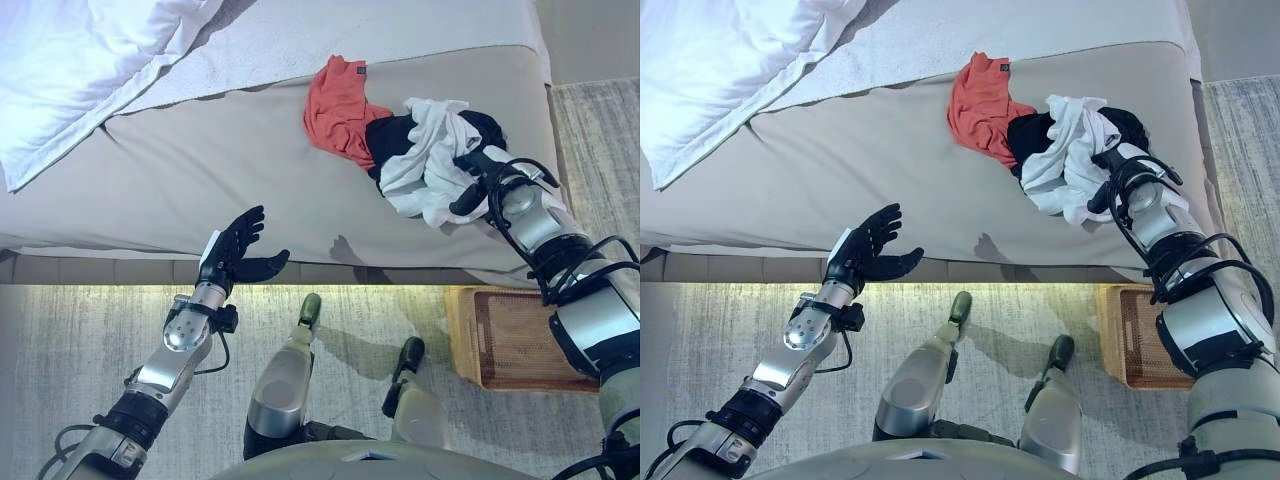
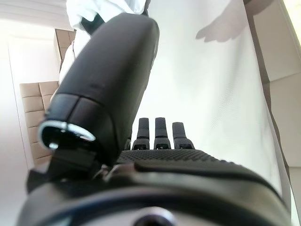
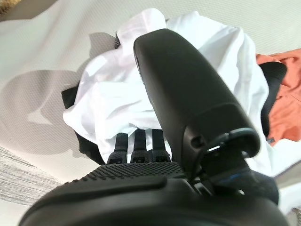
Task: Pick up the clothes from the bed and place them into the basket
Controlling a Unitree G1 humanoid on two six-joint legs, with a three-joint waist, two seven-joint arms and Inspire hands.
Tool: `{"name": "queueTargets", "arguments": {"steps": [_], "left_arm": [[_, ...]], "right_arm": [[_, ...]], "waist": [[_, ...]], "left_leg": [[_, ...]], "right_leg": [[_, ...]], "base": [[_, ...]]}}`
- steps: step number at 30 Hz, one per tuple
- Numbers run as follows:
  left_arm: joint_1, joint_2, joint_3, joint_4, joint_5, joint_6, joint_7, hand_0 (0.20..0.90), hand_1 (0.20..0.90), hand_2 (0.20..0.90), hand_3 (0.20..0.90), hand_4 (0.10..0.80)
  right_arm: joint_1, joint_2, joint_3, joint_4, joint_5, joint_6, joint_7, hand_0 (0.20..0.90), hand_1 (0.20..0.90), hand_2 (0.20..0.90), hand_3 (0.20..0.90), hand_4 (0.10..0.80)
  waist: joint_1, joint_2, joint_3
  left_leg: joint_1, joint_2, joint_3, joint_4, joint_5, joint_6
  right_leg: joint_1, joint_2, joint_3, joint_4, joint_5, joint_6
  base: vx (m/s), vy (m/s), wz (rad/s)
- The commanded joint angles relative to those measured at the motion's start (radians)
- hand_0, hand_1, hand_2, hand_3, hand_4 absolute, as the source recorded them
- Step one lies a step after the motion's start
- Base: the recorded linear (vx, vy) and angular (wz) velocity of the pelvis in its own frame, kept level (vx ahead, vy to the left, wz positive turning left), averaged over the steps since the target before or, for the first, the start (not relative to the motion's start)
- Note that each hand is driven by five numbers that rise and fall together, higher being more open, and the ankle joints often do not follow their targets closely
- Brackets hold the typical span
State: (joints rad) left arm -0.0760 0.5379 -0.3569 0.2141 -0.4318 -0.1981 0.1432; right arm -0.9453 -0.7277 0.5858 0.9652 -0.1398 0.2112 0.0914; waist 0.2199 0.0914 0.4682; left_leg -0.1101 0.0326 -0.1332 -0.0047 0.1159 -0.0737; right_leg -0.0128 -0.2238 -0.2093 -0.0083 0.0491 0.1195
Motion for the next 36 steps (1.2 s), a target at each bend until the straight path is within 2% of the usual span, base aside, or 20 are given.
{"name": "queueTargets", "arguments": {"steps": [1,2,3,14,24,30,36], "left_arm": [[-0.009,0.012,-0.009,-0.060,0.010,-0.085,0.019,0.900,0.900,0.900,0.900,0.800],[-0.009,0.013,-0.008,-0.062,0.009,-0.084,0.020,0.900,0.900,0.900,0.900,0.800],[-0.008,0.016,-0.007,-0.064,0.008,-0.084,0.019,0.900,0.900,0.900,0.900,0.800],[0.026,0.019,0.017,-0.073,0.012,-0.068,0.011,0.900,0.900,0.900,0.900,0.800],[0.055,0.010,0.037,-0.063,0.041,-0.031,0.001,0.900,0.900,0.900,0.900,0.800],[0.061,0.014,0.035,-0.023,0.055,0.009,-0.018,0.900,0.900,0.900,0.900,0.800],[0.076,0.028,0.035,0.008,0.053,-0.002,-0.043,0.900,0.900,0.900,0.900,0.800]], "right_arm": [[-0.082,-0.064,0.087,0.004,0.000,-0.018,-0.048,0.368,0.368,0.368,0.280,0.180],[-0.081,-0.064,0.086,0.002,0.001,-0.019,-0.052,0.314,0.314,0.314,0.216,0.116],[-0.083,-0.068,0.085,-0.005,0.001,-0.018,-0.059,0.300,0.300,0.300,0.200,0.100],[-0.016,-0.104,0.054,-0.176,-0.005,-0.029,-0.099,0.300,0.300,0.300,0.200,0.100],[0.011,-0.158,0.005,-0.350,0.016,-0.028,-0.115,0.300,0.300,0.300,0.200,0.100],[-0.055,-0.208,-0.041,-0.388,0.078,-0.031,-0.152,0.300,0.300,0.300,0.200,0.100],[-0.217,-0.291,0.018,-0.371,0.135,-0.007,-0.146,0.300,0.300,0.300,0.200,0.100]], "waist": [[0.021,-0.019,-0.057],[0.020,-0.018,-0.057],[0.019,-0.018,-0.057],[-0.009,-0.047,-0.101],[-0.038,-0.111,-0.214],[-0.046,-0.136,-0.284],[-0.048,-0.150,-0.328]], "left_leg": [[-0.002,0.035,-0.005,0.004,-0.050,0.028],[-0.002,0.035,-0.005,0.004,-0.050,0.029],[0.000,0.034,-0.004,0.001,-0.050,0.030],[0.043,0.054,0.024,-0.022,-0.052,0.028],[0.128,0.081,0.058,-0.052,-0.056,0.021],[0.180,0.082,0.064,-0.064,-0.066,0.018],[0.203,0.087,0.069,-0.083,-0.065,0.008]], "right_leg": [[-0.087,-0.055,-0.002,0.142,-0.007,-0.010],[-0.087,-0.055,-0.002,0.141,-0.007,-0.011],[-0.087,-0.055,-0.002,0.139,-0.006,-0.011],[-0.053,-0.034,0.017,0.103,0.000,-0.008],[0.044,-0.010,0.039,0.050,0.001,-0.004],[0.102,-0.001,0.041,0.032,-0.005,-0.003],[0.138,0.005,0.034,-0.002,0.001,0.001]], "base": [[0.000,0.000,0.00],[0.000,0.000,0.00],[0.000,0.000,0.00],[0.012,-0.004,-0.01],[0.057,-0.018,-0.09],[0.071,-0.009,-0.03],[0.004,0.000,-0.01]]}}
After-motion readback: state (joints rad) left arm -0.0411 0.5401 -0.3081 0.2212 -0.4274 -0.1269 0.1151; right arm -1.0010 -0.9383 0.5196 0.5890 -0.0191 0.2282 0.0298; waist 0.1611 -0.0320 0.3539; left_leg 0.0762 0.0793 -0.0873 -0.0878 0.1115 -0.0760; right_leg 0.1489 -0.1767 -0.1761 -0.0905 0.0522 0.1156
